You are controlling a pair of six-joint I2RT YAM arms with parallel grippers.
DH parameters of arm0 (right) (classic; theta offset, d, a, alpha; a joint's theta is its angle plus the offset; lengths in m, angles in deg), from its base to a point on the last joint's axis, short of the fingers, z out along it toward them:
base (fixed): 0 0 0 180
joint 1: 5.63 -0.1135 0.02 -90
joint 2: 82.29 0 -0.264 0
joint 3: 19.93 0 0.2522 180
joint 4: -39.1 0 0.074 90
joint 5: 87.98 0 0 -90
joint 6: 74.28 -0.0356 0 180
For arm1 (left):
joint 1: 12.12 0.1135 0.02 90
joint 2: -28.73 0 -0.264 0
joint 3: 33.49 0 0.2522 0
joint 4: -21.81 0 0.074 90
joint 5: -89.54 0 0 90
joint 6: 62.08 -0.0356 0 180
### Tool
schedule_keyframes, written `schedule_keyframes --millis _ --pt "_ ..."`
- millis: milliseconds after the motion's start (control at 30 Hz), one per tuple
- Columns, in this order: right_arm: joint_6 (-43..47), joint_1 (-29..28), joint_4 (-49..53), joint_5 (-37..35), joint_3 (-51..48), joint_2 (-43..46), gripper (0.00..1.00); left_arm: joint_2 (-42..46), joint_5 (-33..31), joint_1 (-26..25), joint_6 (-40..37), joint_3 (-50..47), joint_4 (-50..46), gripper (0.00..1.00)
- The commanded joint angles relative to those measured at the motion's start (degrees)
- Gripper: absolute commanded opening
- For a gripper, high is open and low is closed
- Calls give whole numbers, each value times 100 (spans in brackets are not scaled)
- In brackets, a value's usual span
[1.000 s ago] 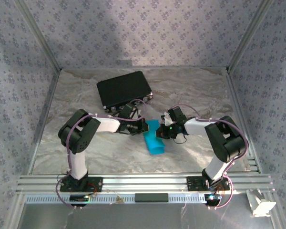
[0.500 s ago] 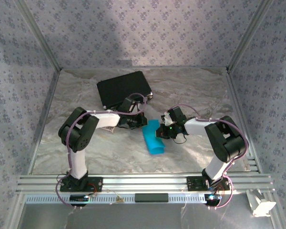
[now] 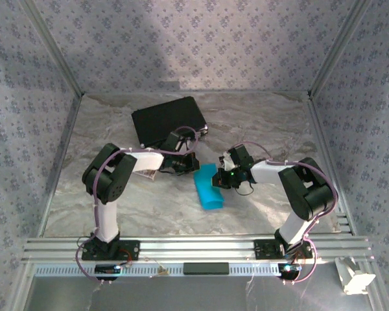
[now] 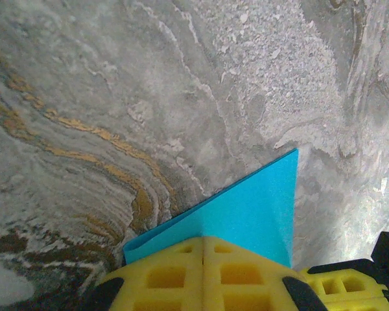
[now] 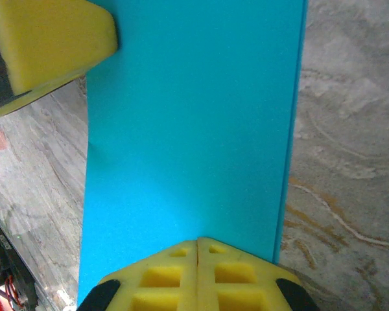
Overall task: Fold a paper plane with a square sheet of paper (pick it up from the middle)
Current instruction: First fold the square sheet of paper in half at the center of the table.
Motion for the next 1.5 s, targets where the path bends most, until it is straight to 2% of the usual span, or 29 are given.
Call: schedule_keyframes --millis 0,300,600,800,967,1133,1467 --pt "6 23 548 -467 -188 -247 0 140 102 27 -145 267 -196 0" --pt "-73 41 453 -468 -200 -263 0 -373 298 122 -161 328 -278 0" --pt "-81 32 451 -477 -256 -211 0 -475 -58 225 -488 331 -312 0" --pt "-116 32 418 -490 -305 -202 0 -241 -142 246 -643 451 -314 1" --pt "-209 19 327 -464 -320 -170 0 254 -208 162 -184 671 -699 4" --pt "-240 12 314 -448 -284 -188 0 665 -315 -65 22 406 -656 7" --pt "-241 13 378 -497 -301 -174 0 641 169 -424 467 -414 48 5"
